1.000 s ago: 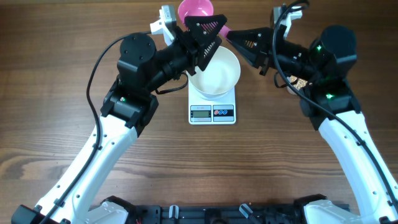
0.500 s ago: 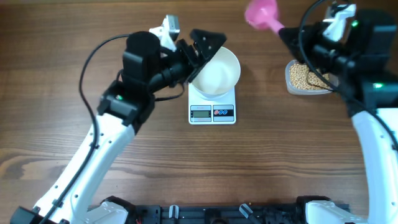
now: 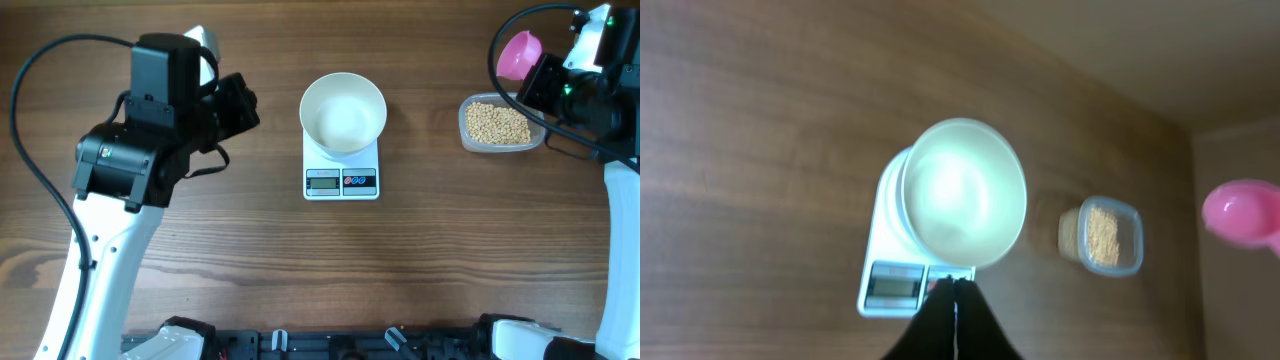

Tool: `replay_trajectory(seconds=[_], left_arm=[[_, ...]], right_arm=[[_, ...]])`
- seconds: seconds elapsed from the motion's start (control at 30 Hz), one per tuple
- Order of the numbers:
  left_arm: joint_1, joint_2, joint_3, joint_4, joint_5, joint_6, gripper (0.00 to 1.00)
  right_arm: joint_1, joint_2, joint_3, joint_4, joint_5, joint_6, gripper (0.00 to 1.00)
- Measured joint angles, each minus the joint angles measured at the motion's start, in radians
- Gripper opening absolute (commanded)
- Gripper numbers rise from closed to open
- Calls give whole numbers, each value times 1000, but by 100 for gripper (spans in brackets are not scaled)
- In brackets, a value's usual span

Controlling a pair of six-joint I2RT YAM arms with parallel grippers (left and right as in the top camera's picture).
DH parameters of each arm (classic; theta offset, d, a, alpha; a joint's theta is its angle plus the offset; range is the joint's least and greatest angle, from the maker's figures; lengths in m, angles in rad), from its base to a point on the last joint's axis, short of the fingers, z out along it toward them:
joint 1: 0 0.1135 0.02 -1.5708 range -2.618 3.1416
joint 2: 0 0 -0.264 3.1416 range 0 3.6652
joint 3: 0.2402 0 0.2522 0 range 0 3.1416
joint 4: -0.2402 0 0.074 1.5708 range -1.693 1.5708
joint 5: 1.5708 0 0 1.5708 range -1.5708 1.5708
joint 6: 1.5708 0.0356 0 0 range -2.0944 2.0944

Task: Scoop item into bowl and weigh 150g on scale
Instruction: 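Carry the scoop with the right gripper toward the soybean tub, then move the left gripper to the scale's buttons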

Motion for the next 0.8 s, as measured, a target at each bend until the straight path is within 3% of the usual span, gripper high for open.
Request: replay_trajectory(seconds=[0.1,0.3,0.5,0.8], left_arm=[[-53,27,-18,-53,21,18,4],[-198,102,-154,-7,23,53,4],[-127,8,-156,10,116,85,4],[-264,56,-436,382,171,102,4]], right_arm=[[0,0,0,18,35,-12,4],[0,0,0,23,68,-61,4],[0,1,0,16,78,-112,4],[0,40,0,15,79,-116,4]])
